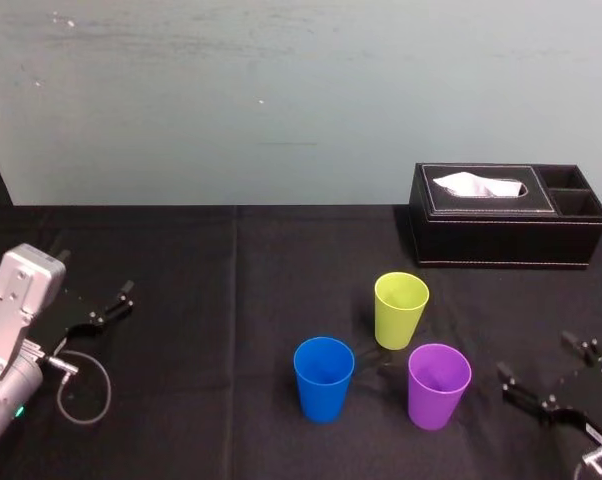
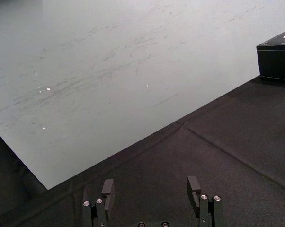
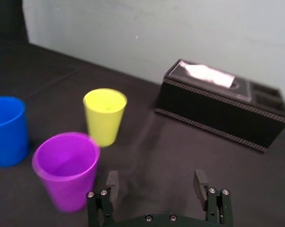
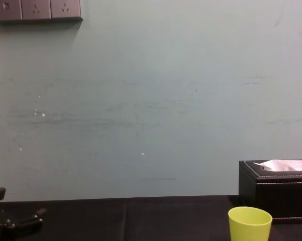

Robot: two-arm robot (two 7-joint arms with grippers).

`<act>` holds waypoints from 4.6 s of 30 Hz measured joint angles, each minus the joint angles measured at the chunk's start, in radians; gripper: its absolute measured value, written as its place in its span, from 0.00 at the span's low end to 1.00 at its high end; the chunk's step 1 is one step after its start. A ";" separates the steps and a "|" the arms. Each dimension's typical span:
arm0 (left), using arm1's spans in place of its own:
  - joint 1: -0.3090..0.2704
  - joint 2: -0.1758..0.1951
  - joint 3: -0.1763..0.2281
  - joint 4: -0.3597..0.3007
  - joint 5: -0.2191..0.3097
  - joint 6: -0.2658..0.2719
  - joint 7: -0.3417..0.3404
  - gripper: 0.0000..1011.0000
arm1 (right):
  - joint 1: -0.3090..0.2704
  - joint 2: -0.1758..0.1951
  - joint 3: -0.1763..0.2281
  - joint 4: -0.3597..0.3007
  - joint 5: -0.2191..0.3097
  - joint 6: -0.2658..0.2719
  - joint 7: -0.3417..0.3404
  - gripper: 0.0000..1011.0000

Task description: Stack the three plastic cups sequentially using one hand.

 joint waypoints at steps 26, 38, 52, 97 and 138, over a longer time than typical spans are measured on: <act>0.000 0.000 0.000 0.000 0.000 0.000 0.000 0.99 | -0.056 -0.037 0.000 -0.066 0.095 0.143 0.164 0.99; 0.000 0.000 0.000 0.000 0.000 0.000 0.000 0.99 | 0.010 -0.100 -0.037 -0.026 0.035 0.170 0.179 0.99; 0.000 0.000 0.000 0.000 0.000 0.000 0.000 0.99 | 0.062 -0.165 -0.049 0.032 -0.013 0.174 0.200 0.99; 0.000 0.000 0.000 0.000 0.000 0.000 0.000 0.99 | 0.101 -0.264 -0.023 0.094 -0.059 0.172 0.266 0.99; 0.000 0.000 0.000 0.000 0.000 0.000 0.000 0.99 | 0.261 -0.258 0.005 0.035 -0.012 0.309 0.325 0.73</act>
